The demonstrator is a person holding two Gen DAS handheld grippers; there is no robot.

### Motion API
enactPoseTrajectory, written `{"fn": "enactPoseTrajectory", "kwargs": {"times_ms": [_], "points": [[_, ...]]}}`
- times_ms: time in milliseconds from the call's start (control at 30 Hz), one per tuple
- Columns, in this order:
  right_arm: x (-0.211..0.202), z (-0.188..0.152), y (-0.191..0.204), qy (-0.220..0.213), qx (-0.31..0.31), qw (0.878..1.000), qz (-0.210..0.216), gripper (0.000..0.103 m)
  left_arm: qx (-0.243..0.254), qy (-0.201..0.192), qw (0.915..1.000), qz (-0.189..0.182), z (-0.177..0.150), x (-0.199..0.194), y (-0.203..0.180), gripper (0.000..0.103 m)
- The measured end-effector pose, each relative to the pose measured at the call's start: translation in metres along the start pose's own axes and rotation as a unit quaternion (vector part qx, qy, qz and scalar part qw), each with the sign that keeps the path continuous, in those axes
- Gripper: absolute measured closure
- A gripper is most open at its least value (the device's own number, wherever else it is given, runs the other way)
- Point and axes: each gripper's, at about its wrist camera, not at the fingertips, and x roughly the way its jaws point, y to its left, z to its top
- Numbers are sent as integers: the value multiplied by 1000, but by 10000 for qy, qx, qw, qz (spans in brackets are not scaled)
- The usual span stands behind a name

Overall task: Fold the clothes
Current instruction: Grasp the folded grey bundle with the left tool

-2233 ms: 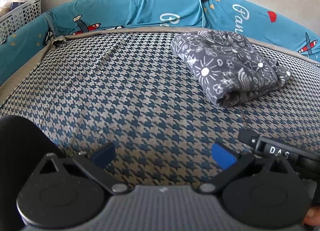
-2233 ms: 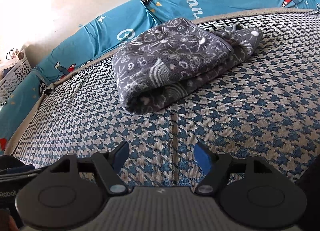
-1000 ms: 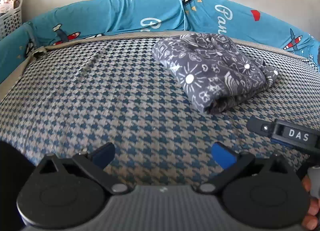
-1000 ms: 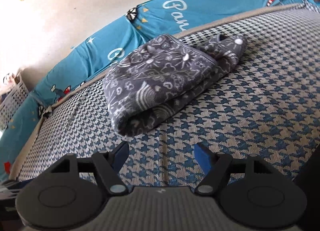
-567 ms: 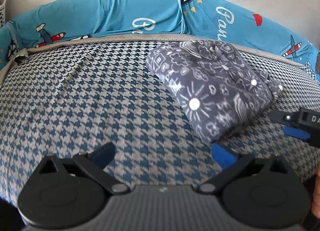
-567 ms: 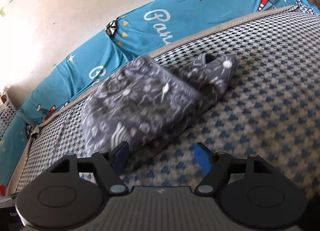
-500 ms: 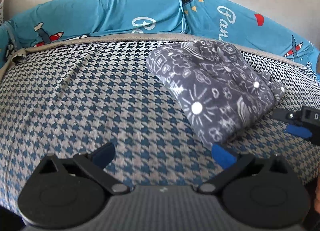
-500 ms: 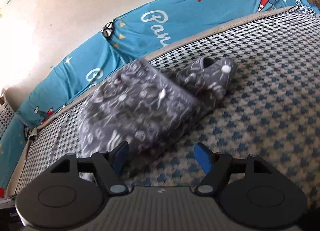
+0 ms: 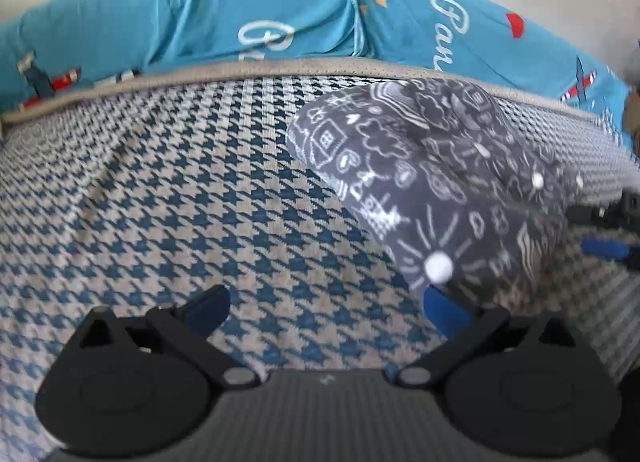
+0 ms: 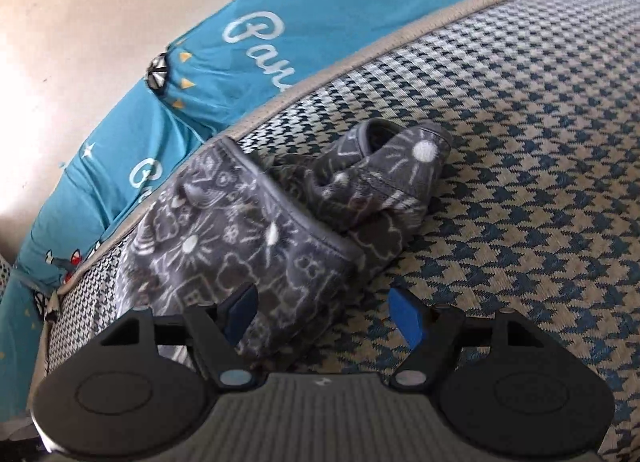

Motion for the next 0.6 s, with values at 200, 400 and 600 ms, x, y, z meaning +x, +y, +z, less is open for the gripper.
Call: {"fn": "enactPoseTrajectory", "kwargs": {"times_ms": [200,400,600], "points": [[12,17,-6,162,23,9997,-171,30,-129,-83,9997,-213,21,15,8,0],[21,33,-16,259,165,9992,-243,22,-439,82,9973,-588,34,34,14,0],[30,38,-13,264,152,9992,-265,15,-706,119,9930,-944,43,44,16,0]]}}
